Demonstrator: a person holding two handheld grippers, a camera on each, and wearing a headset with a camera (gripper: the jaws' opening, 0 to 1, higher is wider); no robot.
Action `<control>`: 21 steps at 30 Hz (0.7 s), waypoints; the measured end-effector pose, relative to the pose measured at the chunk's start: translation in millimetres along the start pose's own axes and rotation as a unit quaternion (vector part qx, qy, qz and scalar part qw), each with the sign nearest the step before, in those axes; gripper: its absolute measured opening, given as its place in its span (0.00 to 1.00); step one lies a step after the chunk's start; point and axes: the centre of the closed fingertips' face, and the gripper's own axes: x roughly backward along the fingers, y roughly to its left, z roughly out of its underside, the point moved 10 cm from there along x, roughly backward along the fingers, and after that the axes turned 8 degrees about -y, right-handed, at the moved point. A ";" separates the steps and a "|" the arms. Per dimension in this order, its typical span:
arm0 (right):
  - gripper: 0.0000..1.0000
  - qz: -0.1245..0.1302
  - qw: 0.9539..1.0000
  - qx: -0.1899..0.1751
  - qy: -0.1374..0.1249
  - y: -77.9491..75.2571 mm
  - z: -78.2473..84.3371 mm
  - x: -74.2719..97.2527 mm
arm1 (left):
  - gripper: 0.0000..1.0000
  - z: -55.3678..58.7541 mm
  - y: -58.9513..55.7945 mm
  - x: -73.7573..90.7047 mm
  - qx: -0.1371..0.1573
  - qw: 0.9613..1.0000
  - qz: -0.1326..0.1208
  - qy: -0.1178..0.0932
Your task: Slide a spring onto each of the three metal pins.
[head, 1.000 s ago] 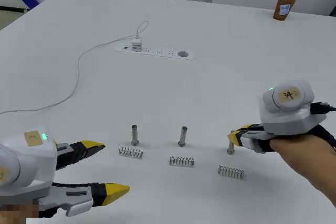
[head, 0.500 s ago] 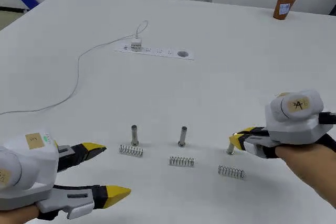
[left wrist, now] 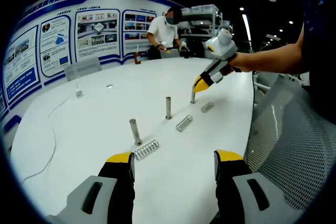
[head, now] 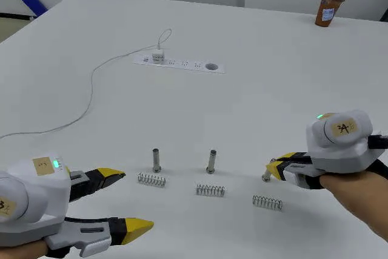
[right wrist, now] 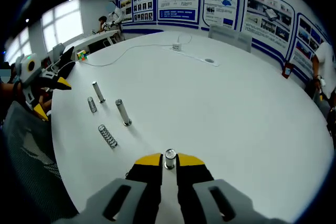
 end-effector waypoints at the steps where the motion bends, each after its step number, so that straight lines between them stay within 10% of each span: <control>1: 0.11 0.000 1.000 0.000 0.001 0.0 0.5 -0.1 | 0.63 0.5 -0.3 0.3 0.001 1.000 0.000 0.000; 21: 0.16 0.001 1.000 0.000 0.003 -0.8 11.6 9.5 | 0.62 2.1 -0.9 -2.4 0.001 1.000 0.005 0.001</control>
